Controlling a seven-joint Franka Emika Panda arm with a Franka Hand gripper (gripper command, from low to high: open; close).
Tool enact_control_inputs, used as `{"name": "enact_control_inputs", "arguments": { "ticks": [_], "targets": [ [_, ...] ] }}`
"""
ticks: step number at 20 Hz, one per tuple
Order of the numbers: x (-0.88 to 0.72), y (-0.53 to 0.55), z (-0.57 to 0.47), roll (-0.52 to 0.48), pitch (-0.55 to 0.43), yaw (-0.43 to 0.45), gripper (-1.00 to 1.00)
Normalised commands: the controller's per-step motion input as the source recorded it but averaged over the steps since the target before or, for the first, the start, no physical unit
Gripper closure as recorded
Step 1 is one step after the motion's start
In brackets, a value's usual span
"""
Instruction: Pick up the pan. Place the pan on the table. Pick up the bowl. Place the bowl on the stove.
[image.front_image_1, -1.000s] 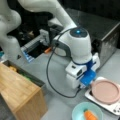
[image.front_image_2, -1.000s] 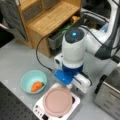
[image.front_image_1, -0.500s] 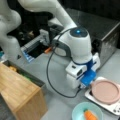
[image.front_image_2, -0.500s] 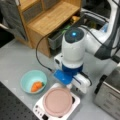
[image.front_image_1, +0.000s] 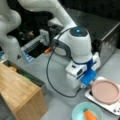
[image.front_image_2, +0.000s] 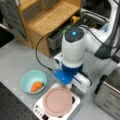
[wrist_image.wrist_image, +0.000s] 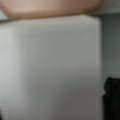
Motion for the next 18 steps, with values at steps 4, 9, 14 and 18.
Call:
{"name": "enact_control_inputs", "arguments": {
  "ticks": [4, 9, 14, 18],
  "targets": [
    [-0.02, 0.01, 0.06, -0.067, 0.067, -0.047, 1.00],
    [-0.09, -0.03, 0.10, -0.073, 0.065, -0.005, 1.00],
    [-0.14, -0.08, 0.12, -0.092, 0.032, 0.067, 1.00],
    [-0.20, -0.11, 0.12, -0.078, 0.019, 0.117, 1.00]
  ]
}}
